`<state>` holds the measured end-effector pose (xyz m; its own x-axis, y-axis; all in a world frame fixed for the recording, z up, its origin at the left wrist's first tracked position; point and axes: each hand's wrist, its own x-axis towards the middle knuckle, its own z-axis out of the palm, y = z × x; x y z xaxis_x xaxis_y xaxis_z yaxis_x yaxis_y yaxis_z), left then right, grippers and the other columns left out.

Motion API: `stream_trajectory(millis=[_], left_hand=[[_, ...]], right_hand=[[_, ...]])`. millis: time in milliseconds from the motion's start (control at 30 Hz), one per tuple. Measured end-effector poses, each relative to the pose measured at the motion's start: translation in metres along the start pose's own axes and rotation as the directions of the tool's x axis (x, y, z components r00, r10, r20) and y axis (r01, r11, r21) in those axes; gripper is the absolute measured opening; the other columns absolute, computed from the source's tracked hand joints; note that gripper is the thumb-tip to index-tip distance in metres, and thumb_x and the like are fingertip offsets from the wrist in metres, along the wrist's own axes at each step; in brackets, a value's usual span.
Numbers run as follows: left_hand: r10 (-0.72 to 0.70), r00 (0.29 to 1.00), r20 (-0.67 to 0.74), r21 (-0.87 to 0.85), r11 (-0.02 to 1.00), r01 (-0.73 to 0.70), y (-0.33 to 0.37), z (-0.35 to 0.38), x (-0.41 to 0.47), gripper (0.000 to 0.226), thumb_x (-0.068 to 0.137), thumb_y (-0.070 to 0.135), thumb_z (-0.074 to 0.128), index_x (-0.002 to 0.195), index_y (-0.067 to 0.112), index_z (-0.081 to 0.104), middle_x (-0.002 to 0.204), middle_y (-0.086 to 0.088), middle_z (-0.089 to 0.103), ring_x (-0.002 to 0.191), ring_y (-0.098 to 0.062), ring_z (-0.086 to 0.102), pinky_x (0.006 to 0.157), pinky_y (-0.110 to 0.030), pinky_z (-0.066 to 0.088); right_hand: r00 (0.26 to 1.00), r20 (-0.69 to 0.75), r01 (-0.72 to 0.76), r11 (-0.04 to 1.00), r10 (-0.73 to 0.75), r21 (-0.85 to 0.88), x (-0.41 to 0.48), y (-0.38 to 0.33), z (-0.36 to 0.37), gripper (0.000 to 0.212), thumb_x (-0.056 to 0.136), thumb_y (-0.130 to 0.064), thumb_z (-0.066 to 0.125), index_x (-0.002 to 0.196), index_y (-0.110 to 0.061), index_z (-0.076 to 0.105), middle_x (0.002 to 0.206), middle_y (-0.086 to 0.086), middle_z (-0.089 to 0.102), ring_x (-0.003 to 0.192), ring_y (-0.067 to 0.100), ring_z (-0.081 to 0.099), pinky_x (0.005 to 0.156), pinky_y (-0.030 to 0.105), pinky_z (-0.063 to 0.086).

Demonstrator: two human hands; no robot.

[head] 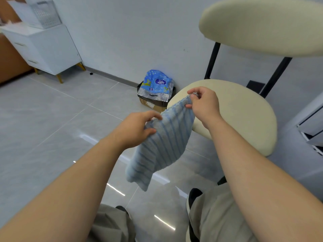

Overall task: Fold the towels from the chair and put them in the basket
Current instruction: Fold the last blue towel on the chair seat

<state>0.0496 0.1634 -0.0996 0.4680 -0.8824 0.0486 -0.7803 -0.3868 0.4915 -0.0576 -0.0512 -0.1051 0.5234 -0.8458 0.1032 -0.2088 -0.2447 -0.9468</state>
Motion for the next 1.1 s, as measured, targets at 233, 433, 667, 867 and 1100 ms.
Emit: stream_trajectory(millis=[233,433,667,867,1100], left_hand=[[-0.078,0.996,0.048,-0.058,0.995,0.081,0.0002,0.0059,0.0034,0.044,0.086,0.025,0.075,0.124,0.037,0.058,0.110,0.004,0.062,0.078,-0.008,0.055,0.079,-0.026,0.042],[-0.075,0.994,0.076,-0.063,0.995,0.079,0.0026,0.0061,0.0013,0.039,0.082,0.018,0.077,0.110,0.035,0.055,0.110,0.007,0.063,0.075,-0.002,0.056,0.072,-0.024,0.044],[-0.023,1.000,0.013,-0.039,0.999,0.023,0.0044,0.0054,0.0003,0.041,0.082,0.018,0.077,0.104,0.038,0.049,0.109,0.004,0.061,0.070,-0.005,0.055,0.070,-0.026,0.043],[-0.062,0.997,0.049,-0.047,0.997,0.064,0.0043,0.0057,0.0006,0.035,0.081,0.023,0.079,0.105,0.035,0.057,0.106,0.008,0.061,0.074,-0.001,0.053,0.073,-0.023,0.042],[-0.078,0.986,0.147,0.112,0.992,0.061,0.0053,0.0038,0.0000,0.021,0.079,0.032,0.081,0.090,0.027,0.064,0.071,0.014,0.050,0.070,-0.011,0.048,0.066,-0.025,0.037]], right_hand=[[1.000,-0.023,0.015,1.000,-0.016,-0.013,0.0008,-0.0005,-0.0016,0.025,0.099,-0.006,0.053,0.091,-0.023,0.069,0.089,-0.008,0.063,0.058,0.007,0.070,0.079,0.036,0.062],[0.999,-0.033,0.016,1.000,-0.016,-0.002,-0.0005,-0.0033,-0.0016,0.025,0.098,-0.004,0.052,0.091,-0.021,0.068,0.095,-0.001,0.063,0.082,0.021,0.071,0.064,0.018,0.058],[0.998,-0.053,0.024,1.000,-0.024,-0.010,0.0028,0.0006,-0.0044,0.024,0.098,-0.005,0.052,0.091,-0.022,0.068,0.093,0.000,0.063,0.071,0.016,0.072,0.074,0.031,0.062],[0.998,-0.057,0.019,1.000,-0.020,-0.011,0.0021,-0.0013,-0.0051,0.026,0.098,-0.006,0.052,0.089,-0.025,0.067,0.096,0.001,0.065,0.076,0.021,0.073,0.073,0.028,0.061],[0.997,-0.077,0.024,1.000,-0.024,-0.004,0.0043,-0.0018,-0.0060,0.024,0.099,-0.006,0.051,0.091,-0.022,0.067,0.091,-0.004,0.063,0.084,0.024,0.072,0.074,0.026,0.061]])
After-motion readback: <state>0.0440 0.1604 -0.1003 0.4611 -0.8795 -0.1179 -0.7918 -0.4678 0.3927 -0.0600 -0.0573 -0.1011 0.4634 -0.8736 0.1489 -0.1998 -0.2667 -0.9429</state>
